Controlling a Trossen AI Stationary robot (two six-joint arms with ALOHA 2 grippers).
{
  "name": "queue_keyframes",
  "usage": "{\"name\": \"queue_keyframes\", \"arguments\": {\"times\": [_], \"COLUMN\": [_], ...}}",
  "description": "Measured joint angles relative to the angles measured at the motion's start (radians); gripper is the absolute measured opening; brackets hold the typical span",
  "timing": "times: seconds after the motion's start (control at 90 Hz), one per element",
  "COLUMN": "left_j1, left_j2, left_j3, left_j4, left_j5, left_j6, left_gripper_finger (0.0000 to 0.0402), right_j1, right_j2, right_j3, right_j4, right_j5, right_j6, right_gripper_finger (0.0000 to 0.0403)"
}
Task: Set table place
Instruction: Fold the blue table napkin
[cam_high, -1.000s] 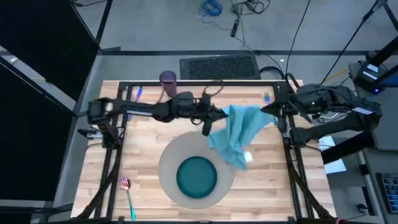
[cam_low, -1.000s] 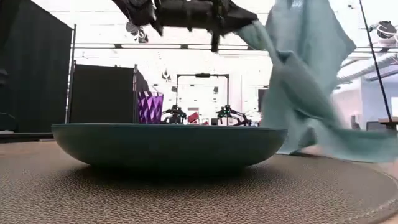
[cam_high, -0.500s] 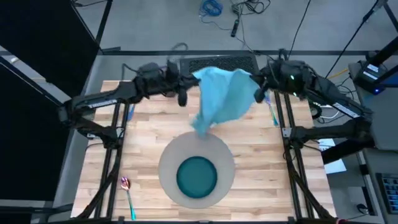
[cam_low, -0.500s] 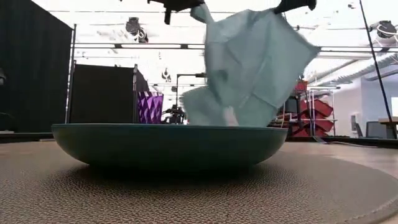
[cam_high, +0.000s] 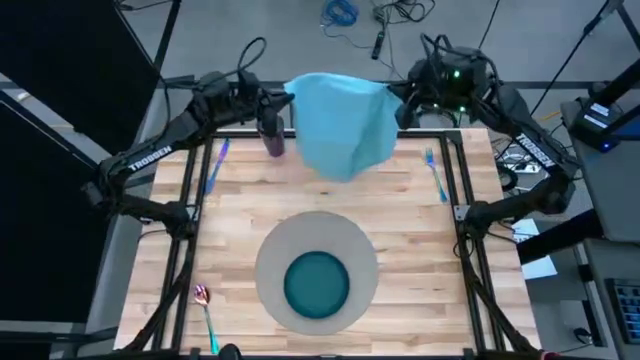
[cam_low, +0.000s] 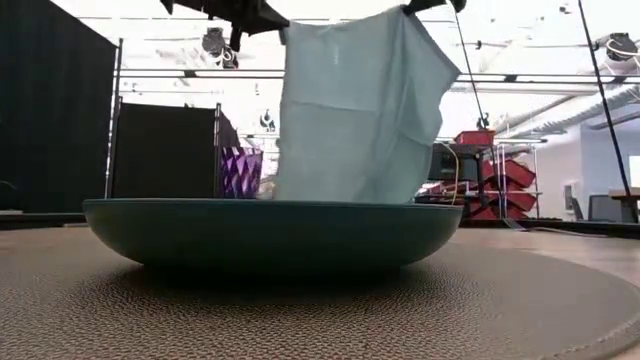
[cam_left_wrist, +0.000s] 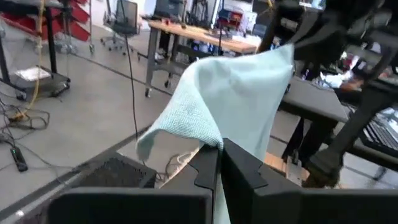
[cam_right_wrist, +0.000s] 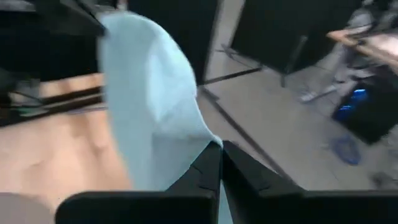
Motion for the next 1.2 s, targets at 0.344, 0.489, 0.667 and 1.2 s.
{"name": "queue_keyframes", "arguments": {"times": [0.344,0.489,0.667,1.2], "left_j1": [-0.118,-0.183,-0.257,-0.39], "left_j2": [0.0,-0.008,-0.048,-0.064], "left_j3": [0.0,0.0,0.0,-0.229], "left_j4": [-0.144,-0.2,-0.296,-0.324], "left_j5": [0.019,0.015,-0.042,-0.212], "left_j6": [0.057,0.061,0.088,0.026], "left_gripper_finger": [0.0,0.0,0.0,0.0], "right_j1": [0.252,0.354,0.394,0.526], "right_j2": [0.084,0.11,0.091,0.049], "right_j3": [-0.049,-0.073,-0.137,-0.675], "right_j4": [-0.198,-0.219,-0.316,0.116], "right_j5": [0.0,0.068,0.109,-0.173], "right_j6": [0.175,0.212,0.285,0.437], "right_gripper_finger": [0.0,0.0,0.0,0.0]}}
